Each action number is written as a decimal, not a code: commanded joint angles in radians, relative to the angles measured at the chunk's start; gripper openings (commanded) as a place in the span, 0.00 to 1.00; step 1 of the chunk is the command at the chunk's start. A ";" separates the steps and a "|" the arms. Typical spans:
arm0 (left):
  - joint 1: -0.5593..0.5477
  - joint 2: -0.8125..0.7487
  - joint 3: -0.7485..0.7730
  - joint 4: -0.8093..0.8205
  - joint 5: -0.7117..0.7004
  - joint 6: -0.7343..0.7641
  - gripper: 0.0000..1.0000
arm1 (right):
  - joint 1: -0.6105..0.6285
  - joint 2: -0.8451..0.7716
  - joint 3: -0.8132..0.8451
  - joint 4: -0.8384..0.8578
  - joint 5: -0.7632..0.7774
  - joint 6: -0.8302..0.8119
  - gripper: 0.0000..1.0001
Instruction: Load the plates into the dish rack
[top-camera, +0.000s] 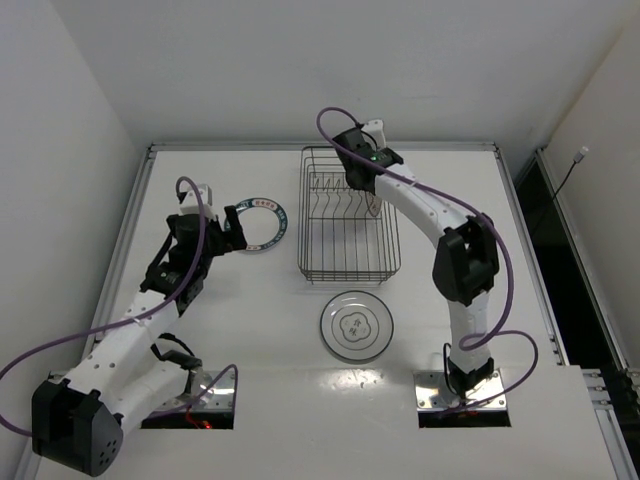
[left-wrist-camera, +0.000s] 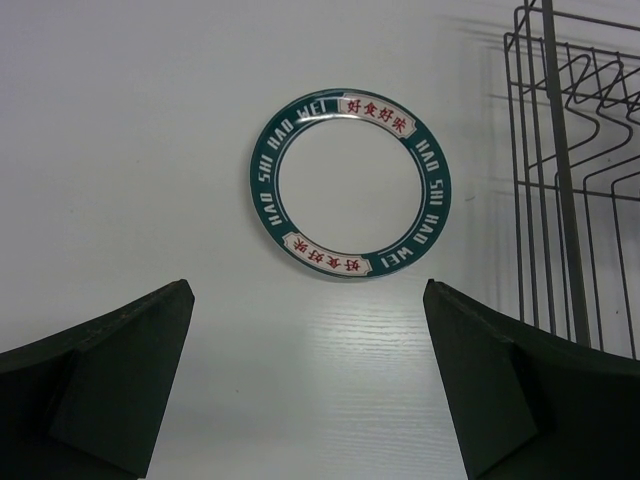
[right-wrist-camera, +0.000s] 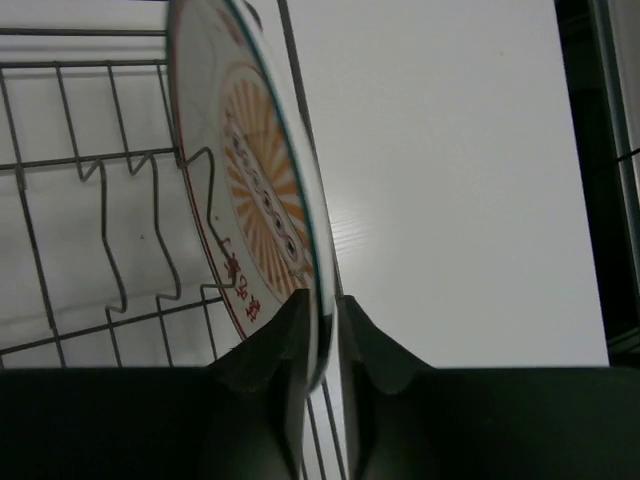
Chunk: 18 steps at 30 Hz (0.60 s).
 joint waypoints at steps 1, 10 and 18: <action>-0.009 0.015 0.032 0.011 0.000 0.007 1.00 | 0.001 0.018 0.078 -0.040 -0.080 -0.012 0.15; -0.009 0.025 0.032 0.011 0.000 0.016 1.00 | -0.008 -0.261 -0.029 -0.091 -0.169 0.008 0.60; -0.009 0.003 0.041 0.011 0.000 0.016 1.00 | -0.074 -0.941 -0.659 -0.055 -0.628 0.130 0.76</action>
